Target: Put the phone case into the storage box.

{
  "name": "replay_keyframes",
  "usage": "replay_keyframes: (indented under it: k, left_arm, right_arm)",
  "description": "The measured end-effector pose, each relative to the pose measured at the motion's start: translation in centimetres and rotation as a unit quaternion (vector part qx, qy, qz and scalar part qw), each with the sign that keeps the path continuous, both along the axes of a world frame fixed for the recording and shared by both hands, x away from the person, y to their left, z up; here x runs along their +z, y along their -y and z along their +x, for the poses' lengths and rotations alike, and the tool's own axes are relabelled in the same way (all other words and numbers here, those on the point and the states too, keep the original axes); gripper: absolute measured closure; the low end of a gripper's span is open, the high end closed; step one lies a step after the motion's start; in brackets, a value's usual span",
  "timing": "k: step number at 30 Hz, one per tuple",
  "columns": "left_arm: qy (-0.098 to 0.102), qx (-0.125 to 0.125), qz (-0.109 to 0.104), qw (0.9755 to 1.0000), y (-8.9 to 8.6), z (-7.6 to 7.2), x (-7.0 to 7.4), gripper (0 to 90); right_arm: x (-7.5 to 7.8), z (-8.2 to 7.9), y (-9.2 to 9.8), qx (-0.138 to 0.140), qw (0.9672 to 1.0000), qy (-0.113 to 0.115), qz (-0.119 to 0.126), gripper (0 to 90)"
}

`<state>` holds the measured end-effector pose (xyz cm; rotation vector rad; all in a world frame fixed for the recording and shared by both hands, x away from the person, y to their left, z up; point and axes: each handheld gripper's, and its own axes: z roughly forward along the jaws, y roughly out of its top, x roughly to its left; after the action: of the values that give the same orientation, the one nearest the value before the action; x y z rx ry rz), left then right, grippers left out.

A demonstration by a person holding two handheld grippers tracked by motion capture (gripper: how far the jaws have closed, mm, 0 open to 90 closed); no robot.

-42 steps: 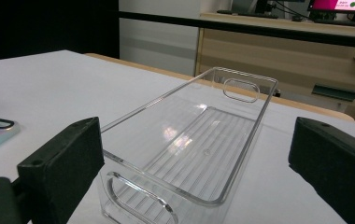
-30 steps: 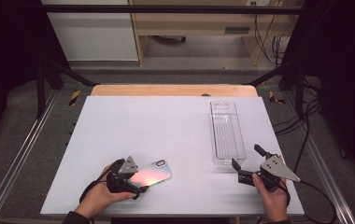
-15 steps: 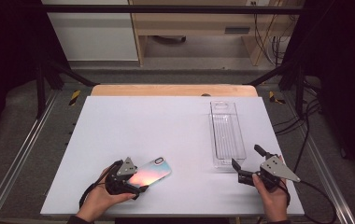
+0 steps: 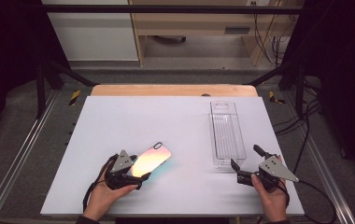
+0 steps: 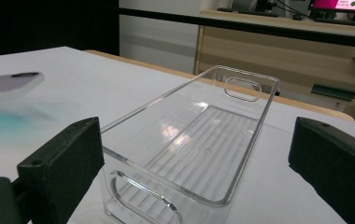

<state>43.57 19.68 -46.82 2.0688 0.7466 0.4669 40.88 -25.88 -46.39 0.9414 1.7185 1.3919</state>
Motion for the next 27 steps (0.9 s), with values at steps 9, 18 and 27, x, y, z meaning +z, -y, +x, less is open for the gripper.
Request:
replay_keyframes:
  k: [9, 18, 27]
  left_arm:
    - [0.037, 0.022, -0.04, 0.9982, 0.0, 0.0, 0.7, 16.7]
    - [0.052, 0.027, -0.049, 0.9971, 0.0, -0.5, 0.7, 16.7]
    - [0.065, 0.033, -0.06, 0.9955, -0.4, -0.9, 0.9, 16.7]
  right_arm:
    - [0.9, 0.0, -1.0, -0.022, 0.9993, -0.029, 0.007, 3.7]
    - [3.2, 0.1, -3.5, -0.003, 0.999, -0.045, 0.004, 5.6]
    - [6.2, 2.1, -8.3, 0.042, 0.9955, -0.085, -0.009, 7.1]
